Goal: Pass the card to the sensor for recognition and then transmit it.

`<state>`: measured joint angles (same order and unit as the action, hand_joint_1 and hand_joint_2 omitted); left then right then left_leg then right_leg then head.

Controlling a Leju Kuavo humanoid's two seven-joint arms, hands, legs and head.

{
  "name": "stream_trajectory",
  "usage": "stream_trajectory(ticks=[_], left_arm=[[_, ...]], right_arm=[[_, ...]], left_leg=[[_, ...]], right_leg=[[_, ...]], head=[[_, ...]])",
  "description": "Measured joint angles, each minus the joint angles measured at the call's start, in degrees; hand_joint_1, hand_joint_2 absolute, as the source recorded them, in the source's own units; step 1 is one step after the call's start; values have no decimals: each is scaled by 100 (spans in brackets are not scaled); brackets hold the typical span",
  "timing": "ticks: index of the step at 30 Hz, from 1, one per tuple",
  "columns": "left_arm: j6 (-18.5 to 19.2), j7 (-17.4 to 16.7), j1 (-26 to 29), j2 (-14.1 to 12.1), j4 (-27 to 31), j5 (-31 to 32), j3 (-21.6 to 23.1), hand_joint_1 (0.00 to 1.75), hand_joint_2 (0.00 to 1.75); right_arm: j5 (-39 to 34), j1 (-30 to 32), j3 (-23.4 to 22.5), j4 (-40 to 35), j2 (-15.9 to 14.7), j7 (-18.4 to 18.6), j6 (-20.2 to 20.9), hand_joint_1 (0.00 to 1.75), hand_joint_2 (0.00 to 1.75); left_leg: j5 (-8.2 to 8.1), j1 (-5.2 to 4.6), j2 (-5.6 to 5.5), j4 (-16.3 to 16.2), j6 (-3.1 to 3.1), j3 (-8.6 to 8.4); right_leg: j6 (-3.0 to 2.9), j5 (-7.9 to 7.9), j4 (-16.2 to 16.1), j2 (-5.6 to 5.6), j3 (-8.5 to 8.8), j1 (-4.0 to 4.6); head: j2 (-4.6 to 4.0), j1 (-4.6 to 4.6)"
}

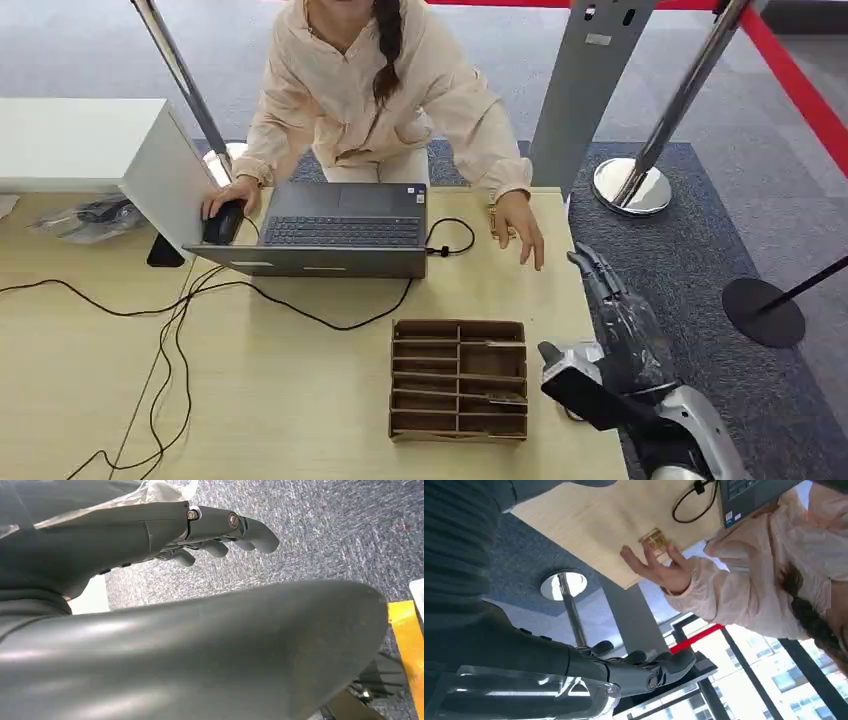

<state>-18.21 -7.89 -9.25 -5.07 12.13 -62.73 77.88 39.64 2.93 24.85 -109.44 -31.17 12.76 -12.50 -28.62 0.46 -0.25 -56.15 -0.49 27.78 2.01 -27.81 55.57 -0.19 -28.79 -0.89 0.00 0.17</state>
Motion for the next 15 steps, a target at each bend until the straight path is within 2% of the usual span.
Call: stream_trajectory(ticks=[4,9,15], left_arm=[[-18,2,1,4,0,2,0,0,0],[-22,2,1,4,0,4,0,0,0],[-33,37,-2,15,0,39,0,0,0]], right_arm=[[193,-70,392,0,11,158,77,0,175],[219,-134,698,0,11,182,88,0,175],[361,-209,1054,4,11,295,291,0,175]], left_leg=[[0,0,0,0,0,0],[0,0,0,-1,0,-1],[0,0,0,0,0,-1]], right_leg=[[0,0,0,0,0,0],[0,0,0,0,0,0],[0,0,0,0,0,0]], head=[[-2,0],[-2,0],[-2,0]])
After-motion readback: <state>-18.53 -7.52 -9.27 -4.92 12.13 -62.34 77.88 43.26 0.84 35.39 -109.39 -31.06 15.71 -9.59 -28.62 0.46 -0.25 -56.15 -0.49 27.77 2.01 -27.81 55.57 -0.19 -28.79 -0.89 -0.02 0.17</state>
